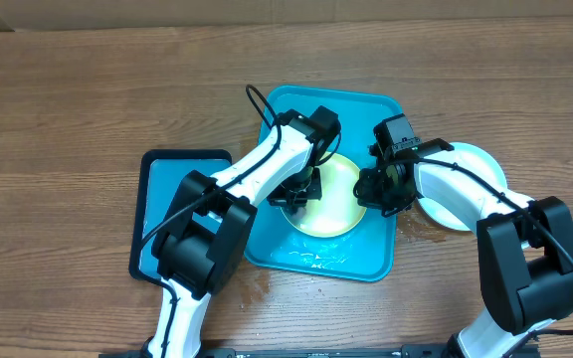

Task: Clean dirty plates on tray and stack at the side
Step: 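Scrub the yellow plate with the sponge while the right gripper holds it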

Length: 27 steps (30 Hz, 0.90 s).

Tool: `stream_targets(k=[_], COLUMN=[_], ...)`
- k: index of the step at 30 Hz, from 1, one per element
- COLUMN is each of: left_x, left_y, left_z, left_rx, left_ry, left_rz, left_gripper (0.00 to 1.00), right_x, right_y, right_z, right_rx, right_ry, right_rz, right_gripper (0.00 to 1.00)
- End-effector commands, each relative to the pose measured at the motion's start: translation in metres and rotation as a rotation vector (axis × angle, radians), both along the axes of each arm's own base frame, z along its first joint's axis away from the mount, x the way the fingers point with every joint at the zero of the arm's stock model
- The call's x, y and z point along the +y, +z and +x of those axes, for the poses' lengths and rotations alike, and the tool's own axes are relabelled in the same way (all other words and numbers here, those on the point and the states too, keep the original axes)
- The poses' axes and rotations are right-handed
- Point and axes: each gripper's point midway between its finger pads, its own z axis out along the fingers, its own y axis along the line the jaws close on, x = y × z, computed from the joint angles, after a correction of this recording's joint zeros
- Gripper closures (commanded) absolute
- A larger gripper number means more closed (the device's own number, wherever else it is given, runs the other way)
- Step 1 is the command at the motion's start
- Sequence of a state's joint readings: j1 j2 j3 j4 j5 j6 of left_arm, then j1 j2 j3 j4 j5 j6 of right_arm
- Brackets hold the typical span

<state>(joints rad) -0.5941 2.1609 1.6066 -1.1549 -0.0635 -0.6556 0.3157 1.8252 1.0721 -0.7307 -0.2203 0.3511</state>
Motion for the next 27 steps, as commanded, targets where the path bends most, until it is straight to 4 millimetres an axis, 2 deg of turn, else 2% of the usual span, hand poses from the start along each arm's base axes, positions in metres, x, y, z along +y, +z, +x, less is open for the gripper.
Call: stream_targets(k=[1, 3, 5, 8, 12, 14, 16, 19, 23, 25, 27], left_x=[0.051, 0.042, 0.020, -0.028, -0.096, -0.121, -0.136, -0.139, -0.125, -0.104, -0.070], left_y=[-0.008, -0.011, -0.018, -0.025, -0.022, -0.018, -0.018, -0.024, -0.027, -0.029, -0.031], left_z=[0.032, 0.039, 0.041, 0.034, 0.020, 0.014, 0.009, 0.002, -0.005, -0.002, 0.002], left_rx=[-0.125, -0.141, -0.128, -0.073, -0.003, 0.020, 0.035, 0.062, 0.107, 0.108, 0.092], left_ry=[-0.072, -0.110, -0.151, -0.170, -0.179, -0.196, -0.214, -0.210, -0.177, -0.132, -0.069], left_rz=[0.270, 0.223, 0.106, -0.163, -0.528, -0.652, -0.706, -0.705, -0.658, -0.568, -0.410], left_gripper=[0.96, 0.96, 0.96, 0.96, 0.96, 0.96, 0.96, 0.96, 0.96, 0.96, 0.96], right_x=[-0.008, -0.008, -0.008, -0.010, -0.011, -0.011, -0.011, -0.011, -0.011, -0.011, -0.011], right_y=[-0.010, -0.010, -0.010, -0.010, -0.011, -0.010, -0.011, -0.011, -0.011, -0.011, -0.010], right_z=[-0.008, -0.008, -0.008, -0.007, -0.007, -0.007, -0.007, -0.007, -0.007, -0.007, -0.007], right_rx=[0.015, 0.015, 0.014, 0.011, 0.008, 0.007, 0.007, 0.008, 0.008, 0.008, 0.008], right_ry=[0.012, 0.012, 0.012, 0.010, 0.010, 0.010, 0.010, 0.009, 0.009, 0.009, 0.009], right_rz=[-0.048, -0.049, -0.052, -0.062, -0.070, -0.069, -0.069, -0.069, -0.069, -0.069, -0.069], right_gripper=[0.96, 0.96, 0.96, 0.96, 0.96, 0.96, 0.96, 0.96, 0.96, 0.96, 0.96])
